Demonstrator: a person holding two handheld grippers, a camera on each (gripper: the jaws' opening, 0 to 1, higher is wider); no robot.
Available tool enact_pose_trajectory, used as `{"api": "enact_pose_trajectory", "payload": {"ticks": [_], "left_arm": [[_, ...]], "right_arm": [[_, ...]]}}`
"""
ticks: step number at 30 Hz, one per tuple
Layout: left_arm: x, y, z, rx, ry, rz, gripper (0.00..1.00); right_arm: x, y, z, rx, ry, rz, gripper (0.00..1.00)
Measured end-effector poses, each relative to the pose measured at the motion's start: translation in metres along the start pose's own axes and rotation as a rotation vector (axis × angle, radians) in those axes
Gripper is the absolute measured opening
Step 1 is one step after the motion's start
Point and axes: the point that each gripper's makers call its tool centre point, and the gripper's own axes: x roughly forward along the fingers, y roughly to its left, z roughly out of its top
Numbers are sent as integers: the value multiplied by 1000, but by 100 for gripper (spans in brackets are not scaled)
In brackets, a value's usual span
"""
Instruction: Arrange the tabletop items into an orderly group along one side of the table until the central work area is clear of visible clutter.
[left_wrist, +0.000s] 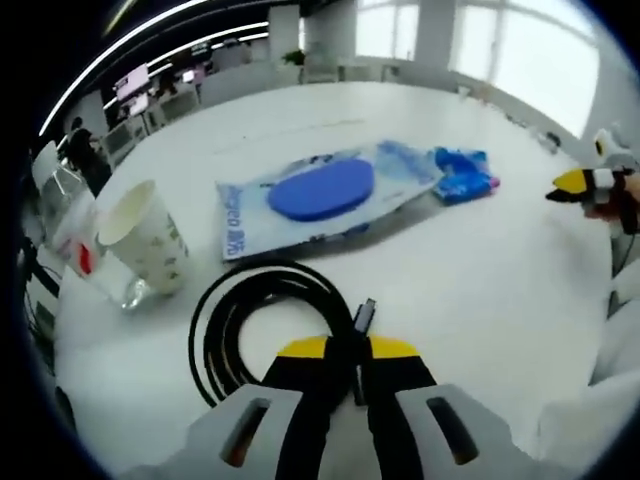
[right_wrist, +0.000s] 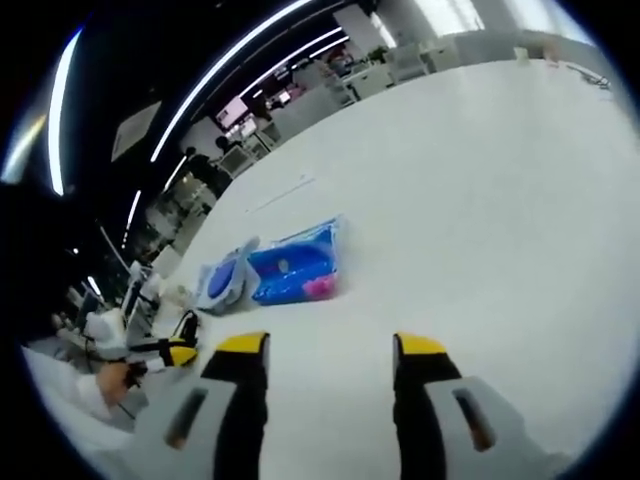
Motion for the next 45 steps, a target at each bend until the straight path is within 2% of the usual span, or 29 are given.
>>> {"api": "enact_pose_trajectory", "payload": {"ticks": [7, 11, 16, 20, 28, 31, 34, 39, 43, 45], "left_arm": [[-7, -15, 6, 15, -24, -14, 6], [-15, -24, 17, 14, -57, -17, 5], [-24, -42, 36, 63, -122, -38, 5], [-28, -56, 44, 124, -143, -56, 5], [-33, -91, 46, 324, -147, -121, 6], [-32, -103, 43, 443, -129, -132, 6], [-33, -112, 44, 438, -137, -154, 6], [-33, -127, 52, 479, -162, -204, 6], [-34, -143, 57, 538, -179, -259, 6], [-33, -152, 55, 571, -167, -294, 6]], "right_arm": [[-2, -1, -1, 21, -8, 4, 48], [-4, -2, 1, 31, -21, 4, 48], [-4, -1, 1, 59, -29, 16, 48], [-2, 6, 0, 62, -20, 38, 48], [3, 30, 0, 67, -1, 114, 46], [4, 39, 0, 66, 4, 139, 46], [6, 51, -2, 52, 19, 164, 46], [10, 76, -12, 17, 65, 218, 45], [15, 102, -20, 5, 105, 287, 44], [17, 111, -23, 5, 116, 309, 43]]}}
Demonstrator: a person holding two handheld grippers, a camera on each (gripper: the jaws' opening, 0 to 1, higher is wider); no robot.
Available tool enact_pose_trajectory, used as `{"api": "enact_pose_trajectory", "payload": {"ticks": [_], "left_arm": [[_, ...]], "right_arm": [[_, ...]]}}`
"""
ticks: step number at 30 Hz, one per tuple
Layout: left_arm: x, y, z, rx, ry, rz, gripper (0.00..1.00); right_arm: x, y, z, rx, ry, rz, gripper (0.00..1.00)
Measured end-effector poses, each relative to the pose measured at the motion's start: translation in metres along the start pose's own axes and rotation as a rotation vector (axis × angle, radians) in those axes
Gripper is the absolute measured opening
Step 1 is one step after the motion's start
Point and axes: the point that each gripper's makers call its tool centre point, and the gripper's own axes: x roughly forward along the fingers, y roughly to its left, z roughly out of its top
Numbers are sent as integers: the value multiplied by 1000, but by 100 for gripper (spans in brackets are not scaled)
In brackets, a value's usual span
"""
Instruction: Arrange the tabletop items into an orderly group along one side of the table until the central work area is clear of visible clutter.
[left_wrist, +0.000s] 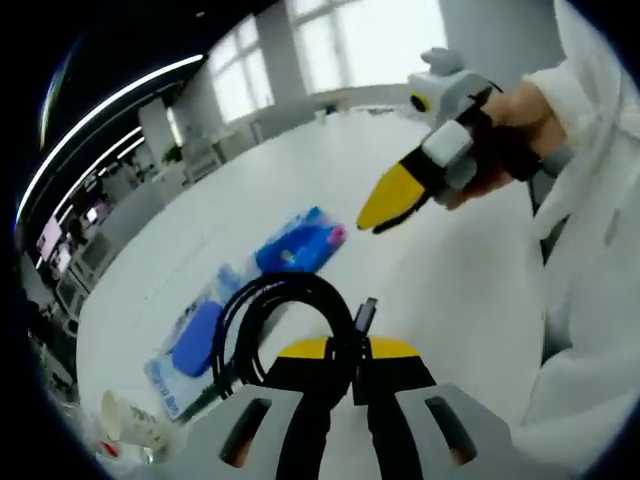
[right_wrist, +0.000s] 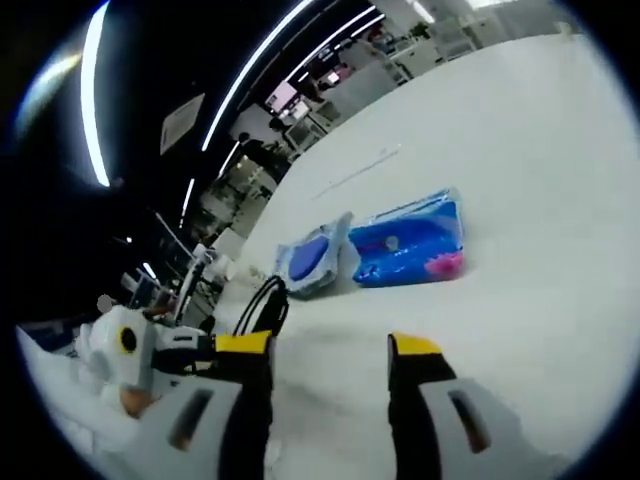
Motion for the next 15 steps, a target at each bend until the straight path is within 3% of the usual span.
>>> {"api": "enact_pose_trajectory", "payload": {"ticks": [8, 13, 15], "left_arm": [[7, -18, 14, 104, -23, -47, 6], [9, -25, 18, 146, -33, -67, 6], [9, -28, 18, 202, -21, -71, 6]], "right_arm": [[13, 21, -19, 28, 66, 61, 42], [13, 24, -15, 143, 36, 93, 36], [12, 22, -14, 156, 30, 99, 31]]}}
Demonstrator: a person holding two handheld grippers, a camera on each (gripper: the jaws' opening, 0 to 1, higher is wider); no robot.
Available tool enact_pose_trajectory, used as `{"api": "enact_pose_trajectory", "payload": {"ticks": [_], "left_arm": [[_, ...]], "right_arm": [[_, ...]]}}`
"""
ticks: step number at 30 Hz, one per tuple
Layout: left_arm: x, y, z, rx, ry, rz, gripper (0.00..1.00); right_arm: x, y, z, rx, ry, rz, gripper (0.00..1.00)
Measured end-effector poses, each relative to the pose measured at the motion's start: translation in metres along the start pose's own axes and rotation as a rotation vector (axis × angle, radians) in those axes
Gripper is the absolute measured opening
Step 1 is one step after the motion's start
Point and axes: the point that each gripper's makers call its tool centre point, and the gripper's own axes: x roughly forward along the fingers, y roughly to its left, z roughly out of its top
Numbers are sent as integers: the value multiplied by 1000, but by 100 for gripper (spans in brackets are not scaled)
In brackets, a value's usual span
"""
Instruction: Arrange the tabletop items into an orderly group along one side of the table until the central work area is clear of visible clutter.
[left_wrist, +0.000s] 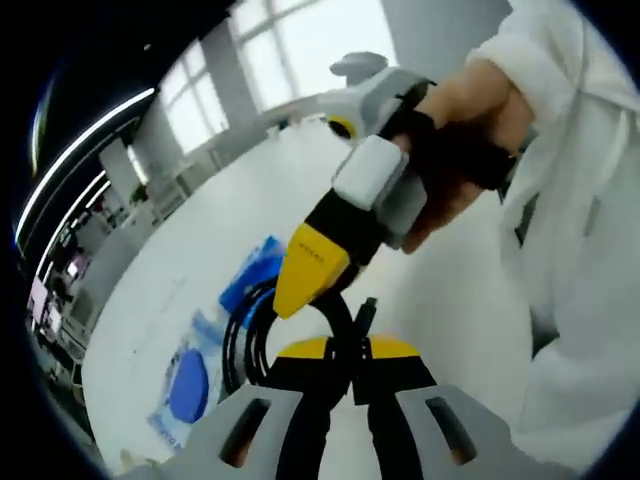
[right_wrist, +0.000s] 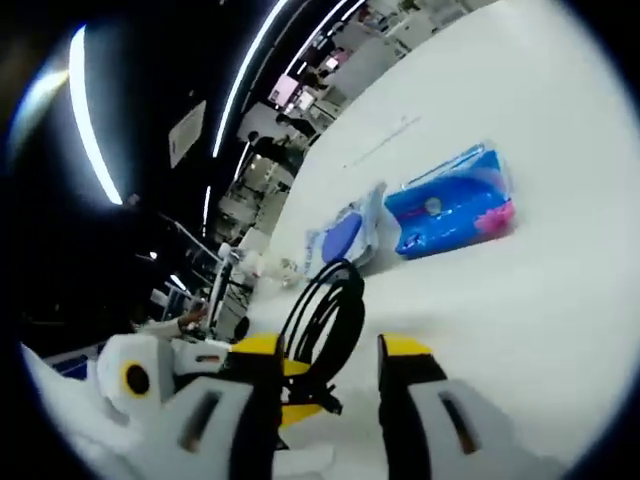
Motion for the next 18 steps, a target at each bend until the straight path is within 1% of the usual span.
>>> {"api": "enact_pose_trajectory", "payload": {"ticks": [2, 4, 6, 7, 9, 13, 15, 17, 18], "left_arm": [[1, -4, 3, 11, -5, -12, 6], [2, -5, 5, 5, -14, -18, 7], [3, -5, 6, -3, -20, -24, 7], [3, -5, 7, -8, -23, -24, 7], [5, -7, 8, -21, -25, -31, 7], [9, -10, 8, -42, -19, -24, 7], [10, -11, 8, -57, -12, -18, 8], [11, -12, 9, -67, -15, -15, 8], [12, -13, 9, -79, -14, -11, 8]], "right_arm": [[-1, 1, 1, 1, -5, 5, 25], [-2, -2, 1, -7, -7, -13, 23], [-3, -6, 1, -7, -10, -25, 17], [-7, -13, 3, -36, -15, -49, 12], [-7, -11, 2, -27, -11, -34, 11], [-8, -12, 2, -43, -7, -42, 8], [-8, -11, 3, -58, -7, -35, 6], [-8, -6, 6, -70, -17, -11, 2], [-7, 0, 5, -93, -10, 20, 2]]}}
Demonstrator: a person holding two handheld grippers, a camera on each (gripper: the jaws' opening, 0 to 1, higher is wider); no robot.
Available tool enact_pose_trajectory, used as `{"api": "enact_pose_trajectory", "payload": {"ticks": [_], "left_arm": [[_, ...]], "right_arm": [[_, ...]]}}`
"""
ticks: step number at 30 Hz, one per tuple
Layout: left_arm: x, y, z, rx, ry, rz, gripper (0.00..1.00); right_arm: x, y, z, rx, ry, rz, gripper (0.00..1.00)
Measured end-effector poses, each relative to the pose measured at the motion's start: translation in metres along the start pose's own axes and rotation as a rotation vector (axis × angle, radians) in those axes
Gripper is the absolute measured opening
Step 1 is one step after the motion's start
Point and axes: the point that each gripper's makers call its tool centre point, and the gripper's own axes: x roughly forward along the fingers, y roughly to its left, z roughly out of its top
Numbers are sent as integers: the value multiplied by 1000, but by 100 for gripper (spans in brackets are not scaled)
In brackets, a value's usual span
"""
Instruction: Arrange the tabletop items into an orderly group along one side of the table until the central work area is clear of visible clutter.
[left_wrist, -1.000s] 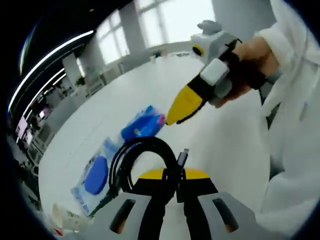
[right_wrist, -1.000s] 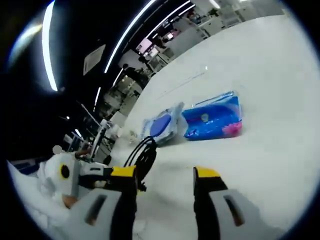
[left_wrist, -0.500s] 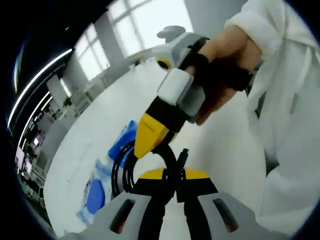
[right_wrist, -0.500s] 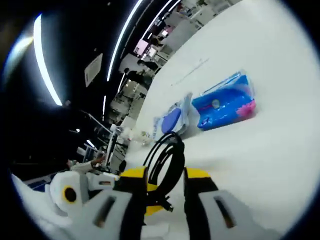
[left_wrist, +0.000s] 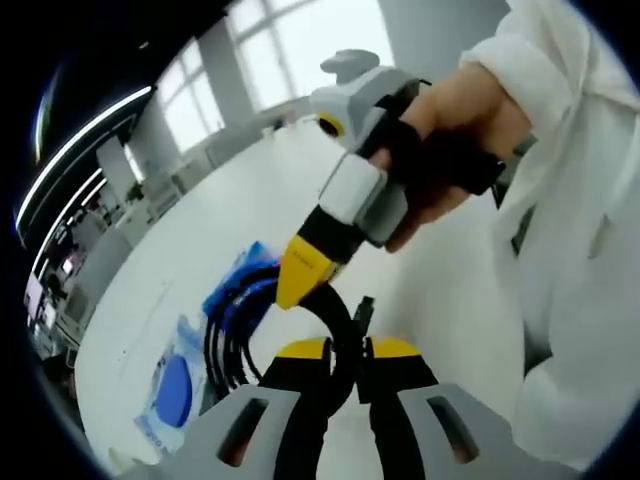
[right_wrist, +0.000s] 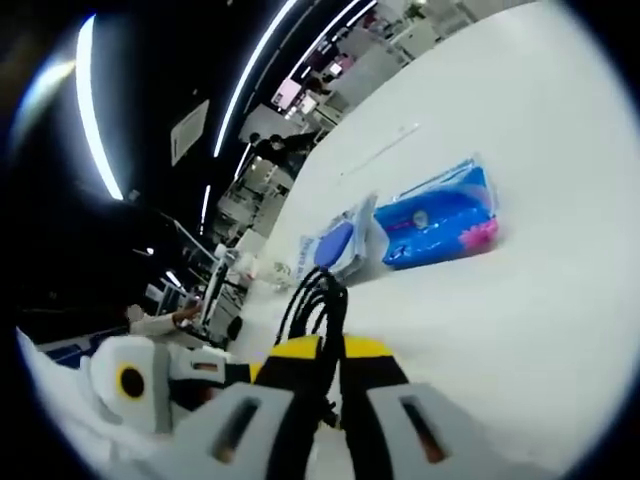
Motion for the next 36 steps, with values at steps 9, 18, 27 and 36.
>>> {"api": "enact_pose_trajectory", "payload": {"ticks": [9, 18, 27, 36], "left_arm": [[-14, 31, 13, -223, -119, 144, 22], [-40, 77, -40, -832, -195, 273, 39], [-16, 54, -27, -1111, -276, 66, 11], [-5, 50, -29, -1058, -182, 76, 1]], "right_arm": [[-3, -8, -7, 10, 21, -1, 1], [-16, 13, 22, 17, -95, 120, 1], [-22, 13, 21, 43, -111, 145, 1], [-26, -22, 10, 68, -89, 7, 2]]}}
